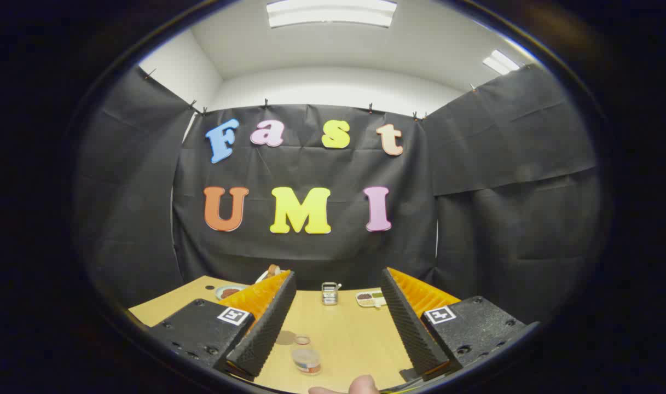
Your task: Take the bottle from table, then pour the juice into the cup, finally place the bottle on the coaster
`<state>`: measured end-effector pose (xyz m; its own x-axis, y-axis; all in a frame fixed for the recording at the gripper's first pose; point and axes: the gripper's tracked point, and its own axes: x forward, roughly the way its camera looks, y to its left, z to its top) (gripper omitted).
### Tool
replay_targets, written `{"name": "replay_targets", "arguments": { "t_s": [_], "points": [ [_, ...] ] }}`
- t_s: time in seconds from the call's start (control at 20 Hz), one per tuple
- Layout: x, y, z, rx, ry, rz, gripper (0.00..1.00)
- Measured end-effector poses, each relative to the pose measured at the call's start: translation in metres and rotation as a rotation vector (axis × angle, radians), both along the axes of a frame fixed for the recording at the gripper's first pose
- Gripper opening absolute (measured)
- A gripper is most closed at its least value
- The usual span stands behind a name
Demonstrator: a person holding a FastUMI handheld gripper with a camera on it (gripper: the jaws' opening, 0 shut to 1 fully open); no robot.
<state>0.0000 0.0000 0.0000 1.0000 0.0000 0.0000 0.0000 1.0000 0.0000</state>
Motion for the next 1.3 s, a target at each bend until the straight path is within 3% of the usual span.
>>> {"name": "replay_targets", "arguments": {
  "t_s": [0.8, 1.3],
  "points": [
    [-0.004, 0.008, -0.001, -0.002, 0.004, 0.017, 1.0],
    [0.001, 0.013, -0.028, 0.006, 0.032, 0.038, 1.0]
  ]
}}
